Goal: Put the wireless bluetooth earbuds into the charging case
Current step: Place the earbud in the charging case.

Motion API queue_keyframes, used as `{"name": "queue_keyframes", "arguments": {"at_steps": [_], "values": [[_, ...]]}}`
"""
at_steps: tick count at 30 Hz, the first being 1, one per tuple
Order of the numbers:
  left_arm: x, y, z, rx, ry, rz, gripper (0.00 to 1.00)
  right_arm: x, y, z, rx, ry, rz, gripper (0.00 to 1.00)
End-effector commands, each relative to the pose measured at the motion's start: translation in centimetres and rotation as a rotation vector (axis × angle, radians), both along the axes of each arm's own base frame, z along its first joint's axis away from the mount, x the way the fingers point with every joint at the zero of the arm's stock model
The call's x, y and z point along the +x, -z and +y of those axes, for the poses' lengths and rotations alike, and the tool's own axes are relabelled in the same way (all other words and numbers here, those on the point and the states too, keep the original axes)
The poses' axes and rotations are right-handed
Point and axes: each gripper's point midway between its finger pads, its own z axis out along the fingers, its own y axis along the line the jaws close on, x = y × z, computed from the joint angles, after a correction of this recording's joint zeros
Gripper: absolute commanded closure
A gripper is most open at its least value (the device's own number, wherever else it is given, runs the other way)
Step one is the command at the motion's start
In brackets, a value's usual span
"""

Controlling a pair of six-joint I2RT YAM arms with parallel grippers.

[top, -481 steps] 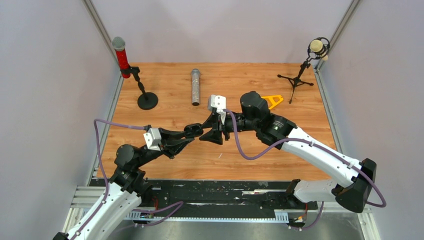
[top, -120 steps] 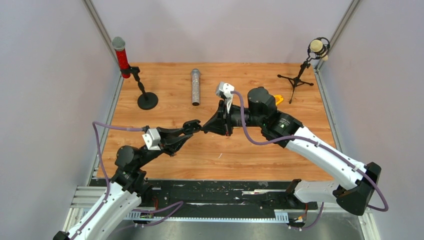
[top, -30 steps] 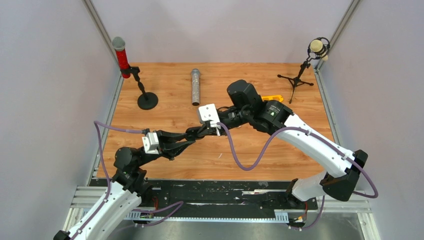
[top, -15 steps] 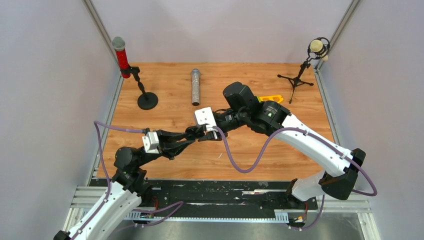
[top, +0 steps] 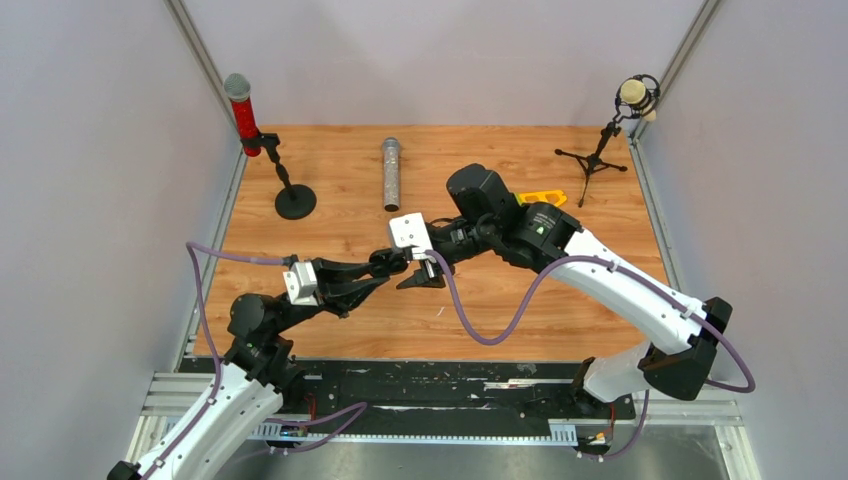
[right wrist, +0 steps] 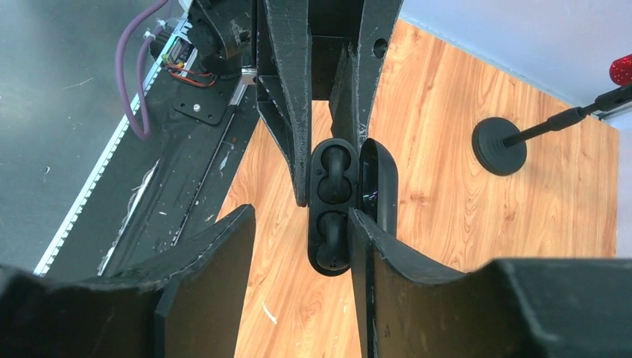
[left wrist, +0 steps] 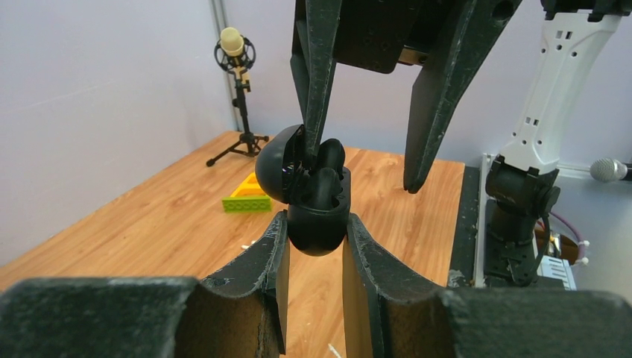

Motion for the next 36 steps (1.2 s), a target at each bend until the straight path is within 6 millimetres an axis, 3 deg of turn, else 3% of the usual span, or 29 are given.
{"name": "queue_keyframes", "arguments": {"at_steps": [1, 17, 26, 27, 29, 36], "values": [[-0.6, -1.6, 0.1, -0.032, 0.013, -0.052, 1.0, -0.2, -2.9, 0.3, 0.102, -0.009, -0.059, 0.49], [0.3, -1.6, 0.3, -0.049, -0.02, 0.003, 1.0, 0.1, -4.5, 0.1, 0.179, 0.026, -0.11, 0.31], [0.9, -2.4, 0.6, -0.082, -0.051, 0.05, 1.0, 0.9, -5.1, -0.2, 0.284, 0.097, -0.267, 0.19], [1.0, -2.5, 0.7, -0.084, -0.052, 0.053, 1.0, 1.0, -5.1, -0.2, 0.288, 0.105, -0.279, 0.17], [1.0, -2.8, 0.7, -0.09, -0.051, 0.06, 1.0, 1.0, -5.1, -0.3, 0.301, 0.115, -0.313, 0.01], [1.6, -2.6, 0.7, -0.107, -0.063, 0.139, 1.0, -0.6, -5.9, -1.3, 0.37, 0.088, -0.373, 0.02]]}}
